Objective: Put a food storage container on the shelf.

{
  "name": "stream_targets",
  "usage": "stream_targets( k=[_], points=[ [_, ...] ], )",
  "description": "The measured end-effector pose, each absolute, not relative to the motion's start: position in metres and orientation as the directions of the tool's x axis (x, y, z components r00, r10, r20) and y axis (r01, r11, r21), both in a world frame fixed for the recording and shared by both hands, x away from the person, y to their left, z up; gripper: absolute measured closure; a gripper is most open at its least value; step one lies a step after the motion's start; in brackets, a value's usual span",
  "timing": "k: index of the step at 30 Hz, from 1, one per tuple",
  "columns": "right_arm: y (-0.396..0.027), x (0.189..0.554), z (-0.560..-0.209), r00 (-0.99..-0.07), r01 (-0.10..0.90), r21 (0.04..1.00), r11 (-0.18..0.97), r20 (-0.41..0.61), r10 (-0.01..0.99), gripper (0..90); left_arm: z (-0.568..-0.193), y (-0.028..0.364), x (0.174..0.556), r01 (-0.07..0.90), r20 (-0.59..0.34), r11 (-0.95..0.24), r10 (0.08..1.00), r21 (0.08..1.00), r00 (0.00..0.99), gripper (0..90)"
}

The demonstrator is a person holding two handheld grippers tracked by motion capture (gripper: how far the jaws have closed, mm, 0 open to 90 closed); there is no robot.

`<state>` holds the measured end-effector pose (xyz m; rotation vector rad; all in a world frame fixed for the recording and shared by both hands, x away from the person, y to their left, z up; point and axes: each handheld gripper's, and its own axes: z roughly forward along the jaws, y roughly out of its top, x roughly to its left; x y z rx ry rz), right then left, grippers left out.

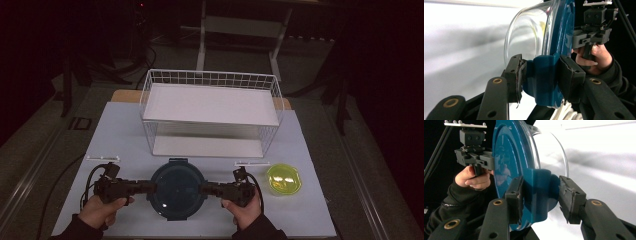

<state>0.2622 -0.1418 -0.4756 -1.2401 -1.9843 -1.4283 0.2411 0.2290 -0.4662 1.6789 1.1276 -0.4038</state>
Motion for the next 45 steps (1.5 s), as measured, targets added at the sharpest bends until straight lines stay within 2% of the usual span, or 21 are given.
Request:
stream_targets(
  k=[16,27,45],
  points=[
    [-0.167,0.281,-0.418,-0.566,0.791,0.611,0.040,0.704,0.429,56.5,-0.410,0.206,0.269,0.773,-0.679,-0.048,0.445,0.633,0.584,57.2],
    [-0.184,0.303,-0.382,-0.577,0.761,0.649,-0.006,0.681,0.451,56.7,-0.383,0.190,0.296,0.762,-0.680,-0.043,0.420,0.646,0.601,57.4],
    [-0.214,0.356,-0.334,-0.540,0.742,0.662,-0.106,0.684,0.491,56.7,-0.338,0.158,0.365,0.739,-0.672,-0.018,0.403,0.673,0.622,57.1]
  ],
)
